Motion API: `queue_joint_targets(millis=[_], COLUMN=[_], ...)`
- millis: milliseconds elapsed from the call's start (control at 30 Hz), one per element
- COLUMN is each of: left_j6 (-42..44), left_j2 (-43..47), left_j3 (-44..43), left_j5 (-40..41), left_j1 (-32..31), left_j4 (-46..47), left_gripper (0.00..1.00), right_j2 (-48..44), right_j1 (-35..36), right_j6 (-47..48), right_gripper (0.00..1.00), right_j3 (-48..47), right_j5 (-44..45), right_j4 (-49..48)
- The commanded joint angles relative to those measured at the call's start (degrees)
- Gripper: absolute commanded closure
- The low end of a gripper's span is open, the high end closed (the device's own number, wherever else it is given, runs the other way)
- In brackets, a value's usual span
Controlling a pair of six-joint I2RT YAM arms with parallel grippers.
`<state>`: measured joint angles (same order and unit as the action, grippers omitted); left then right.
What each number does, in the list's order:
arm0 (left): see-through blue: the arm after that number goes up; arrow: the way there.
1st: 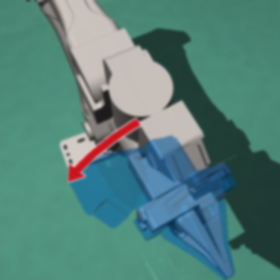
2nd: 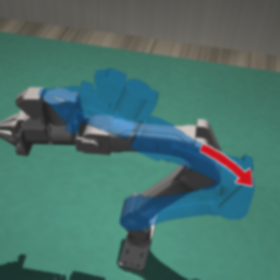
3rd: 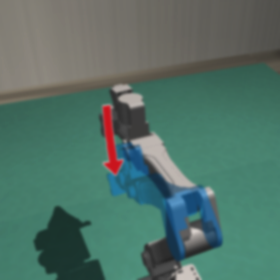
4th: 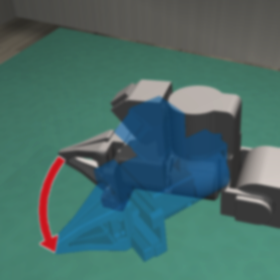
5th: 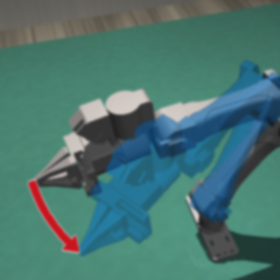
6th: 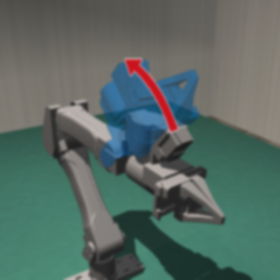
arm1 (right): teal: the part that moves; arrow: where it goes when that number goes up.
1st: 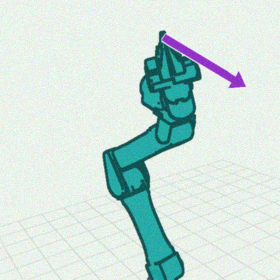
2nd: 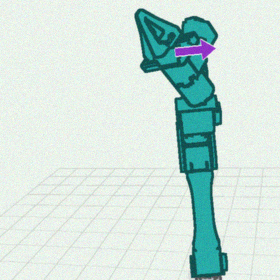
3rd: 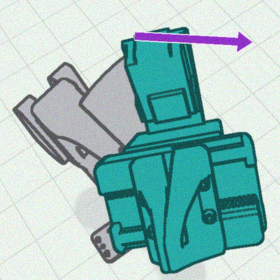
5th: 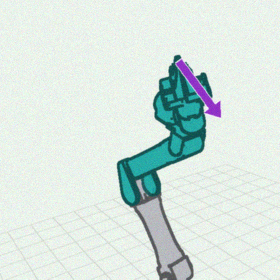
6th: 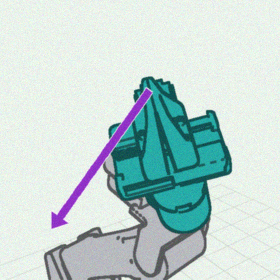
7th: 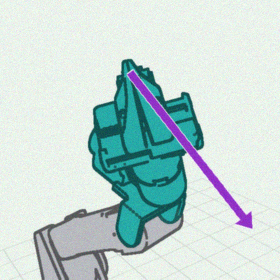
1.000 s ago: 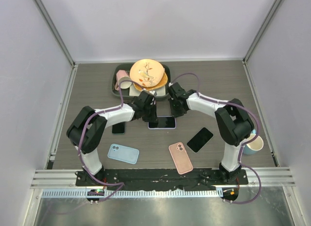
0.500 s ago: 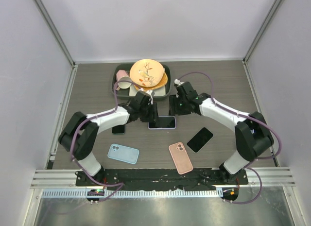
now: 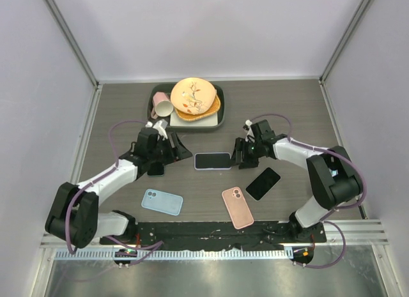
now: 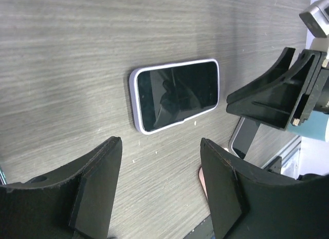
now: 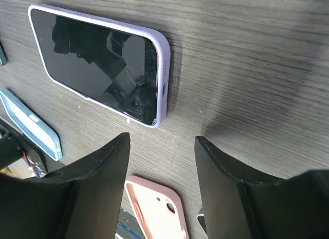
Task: Put the phone into the phone case
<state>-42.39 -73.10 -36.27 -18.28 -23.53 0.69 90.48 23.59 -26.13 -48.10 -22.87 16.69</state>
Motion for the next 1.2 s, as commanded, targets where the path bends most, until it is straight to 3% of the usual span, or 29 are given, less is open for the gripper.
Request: queue_joint_targets(millis=[0, 367, 500, 767, 933, 1167], left_j6=[-2.3, -2.0, -1.0, 1.1, 0.9, -1.0], left_j2=[-0.6, -10.4, -12.8, -17.9, -20.2, -25.7], left_j3=[0.9, -0.3, -1.7, -4.8, -5.6, -8.3], left_j5=[-5.5, -4.6, -1.8, 0.2, -0.7, -5.7], left_j1=[0.9, 0.9, 0.9, 0.9, 0.9, 0.4], left_j4=[3.6, 3.5, 1.3, -2.4, -2.0, 1.2], left_gripper=[0.34, 0.36, 0.36, 0.38, 0.43, 0.60], right_j2=[2.5, 12.8, 14.2, 18.0, 18.0, 16.0], right_j1=[-0.7, -0.7, -0.5, 3.2, 3.2, -0.1], right_j6=[-2.2, -0.8, 0.6, 4.1, 2.7, -3.8], right_gripper=[0.42, 0.68, 0.80, 0.89, 0.87, 0.84], right_j3=[-0.1, -2.3, -3.0, -7.2, -7.0, -5.5], right_j5=[-6.4, -3.9, 2.0, 15.7, 10.9, -4.6], right_j4=[-6.0, -5.2, -1.5, 5.1, 2.2, -8.2])
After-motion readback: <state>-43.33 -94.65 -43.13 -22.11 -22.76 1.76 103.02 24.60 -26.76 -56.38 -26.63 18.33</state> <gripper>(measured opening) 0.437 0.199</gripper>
